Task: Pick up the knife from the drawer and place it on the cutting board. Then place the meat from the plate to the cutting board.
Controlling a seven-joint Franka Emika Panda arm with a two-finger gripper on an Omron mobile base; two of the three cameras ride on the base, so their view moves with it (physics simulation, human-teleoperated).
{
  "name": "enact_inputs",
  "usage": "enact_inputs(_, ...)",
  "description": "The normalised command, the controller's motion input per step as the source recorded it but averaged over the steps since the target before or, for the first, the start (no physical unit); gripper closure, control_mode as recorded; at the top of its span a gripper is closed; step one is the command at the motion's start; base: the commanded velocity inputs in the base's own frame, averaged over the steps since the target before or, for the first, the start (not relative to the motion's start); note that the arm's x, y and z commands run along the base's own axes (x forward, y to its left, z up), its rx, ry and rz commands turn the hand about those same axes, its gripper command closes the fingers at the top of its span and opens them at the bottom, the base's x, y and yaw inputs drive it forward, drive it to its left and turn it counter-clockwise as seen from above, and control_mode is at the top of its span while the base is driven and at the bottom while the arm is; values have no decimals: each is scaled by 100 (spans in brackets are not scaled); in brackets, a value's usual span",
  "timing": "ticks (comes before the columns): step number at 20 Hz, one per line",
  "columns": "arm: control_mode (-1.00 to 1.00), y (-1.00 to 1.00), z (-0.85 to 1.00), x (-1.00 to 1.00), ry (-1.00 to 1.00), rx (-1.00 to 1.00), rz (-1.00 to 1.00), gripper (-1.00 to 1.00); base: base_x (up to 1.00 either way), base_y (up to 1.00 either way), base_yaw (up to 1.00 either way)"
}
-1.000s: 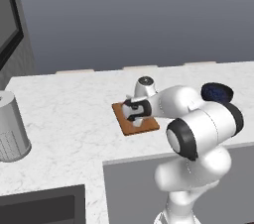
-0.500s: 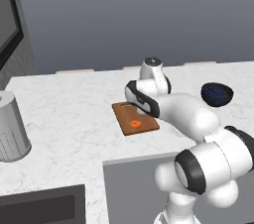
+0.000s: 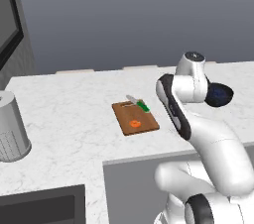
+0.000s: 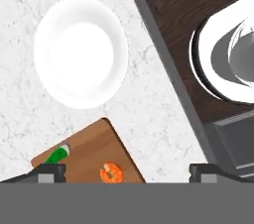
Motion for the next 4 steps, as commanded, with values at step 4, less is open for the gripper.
enact_inputs(4,-100,-100,0,-99,-6,7,-4,-100,0,0,0)
